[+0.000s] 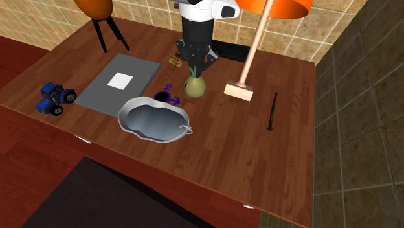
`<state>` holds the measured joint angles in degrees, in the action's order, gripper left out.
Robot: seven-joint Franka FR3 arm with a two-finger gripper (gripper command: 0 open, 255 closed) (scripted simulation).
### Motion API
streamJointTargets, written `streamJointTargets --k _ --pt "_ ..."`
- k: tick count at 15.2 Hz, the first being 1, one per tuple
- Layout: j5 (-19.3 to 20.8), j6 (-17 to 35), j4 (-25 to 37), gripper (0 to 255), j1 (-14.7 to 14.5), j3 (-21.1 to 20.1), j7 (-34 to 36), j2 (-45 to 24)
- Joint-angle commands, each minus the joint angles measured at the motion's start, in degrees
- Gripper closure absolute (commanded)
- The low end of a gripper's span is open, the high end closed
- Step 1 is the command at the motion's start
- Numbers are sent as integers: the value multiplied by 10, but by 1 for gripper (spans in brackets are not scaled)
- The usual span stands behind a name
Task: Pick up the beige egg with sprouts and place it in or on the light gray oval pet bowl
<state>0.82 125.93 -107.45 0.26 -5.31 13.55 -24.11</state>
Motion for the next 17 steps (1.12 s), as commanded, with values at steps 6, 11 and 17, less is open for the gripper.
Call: streamJointTargets --k 6,11,17 --pt "-5 -15 -38 255 -9 -8 15 53" --pt "-15 5 -135 255 -33 -28 54 132" --pt "-35 23 -228 255 -64 -57 103 210"
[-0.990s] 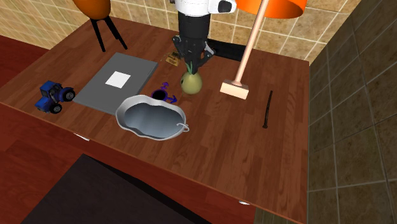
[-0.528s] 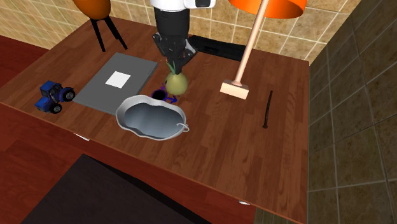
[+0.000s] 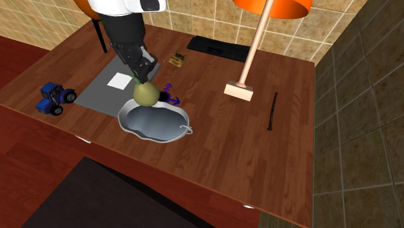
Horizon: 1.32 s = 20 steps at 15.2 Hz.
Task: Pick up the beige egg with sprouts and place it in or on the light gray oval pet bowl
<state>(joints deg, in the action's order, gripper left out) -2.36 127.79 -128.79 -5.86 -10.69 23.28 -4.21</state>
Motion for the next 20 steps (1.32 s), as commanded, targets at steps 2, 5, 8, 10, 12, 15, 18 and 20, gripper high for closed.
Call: streamJointTargets --k 2,5,8,10,12,15,18,20 --pt "-1 19 -20 255 -3 -3 6 1" --pt "1 26 -20 255 -3 -3 6 -6" --pt "-6 72 -39 0 -16 -11 54 -17" --pt "-9 117 -52 0 -30 -19 105 -33" --pt "-7 162 -59 0 -46 -25 159 -55" --pt "7 226 -57 0 -76 -26 247 -95" --pt "31 283 -42 0 -117 -13 341 -142" --pt "47 316 -24 0 -151 5 404 -176"
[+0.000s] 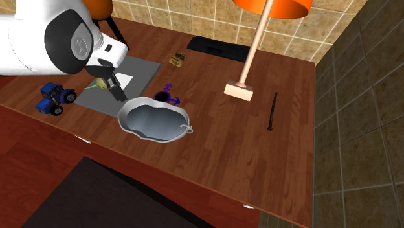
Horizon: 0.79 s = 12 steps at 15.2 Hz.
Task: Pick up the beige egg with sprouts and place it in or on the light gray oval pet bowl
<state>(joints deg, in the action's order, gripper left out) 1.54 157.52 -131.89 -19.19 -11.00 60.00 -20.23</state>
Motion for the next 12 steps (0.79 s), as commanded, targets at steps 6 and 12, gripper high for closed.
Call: streamJointTargets --k 6,12 --pt "33 89 95 0 -138 83 208 -126" --pt "30 114 151 0 -174 109 251 -195"
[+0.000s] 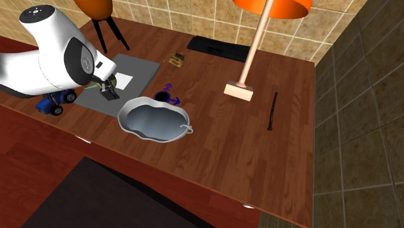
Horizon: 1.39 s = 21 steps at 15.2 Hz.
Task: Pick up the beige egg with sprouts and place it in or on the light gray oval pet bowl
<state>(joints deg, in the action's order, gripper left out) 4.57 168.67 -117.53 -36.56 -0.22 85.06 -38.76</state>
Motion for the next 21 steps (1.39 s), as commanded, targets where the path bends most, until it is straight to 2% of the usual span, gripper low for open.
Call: streamJointTargets --k 1,4,11,12,21 --pt "0 6 13 0 0 1 1 -18" --pt "0 13 28 0 -1 2 1 -40" --pt "0 13 28 0 -1 2 1 -40" --pt "0 13 28 255 -1 2 1 -40" --pt "0 13 28 255 -1 2 1 -40"
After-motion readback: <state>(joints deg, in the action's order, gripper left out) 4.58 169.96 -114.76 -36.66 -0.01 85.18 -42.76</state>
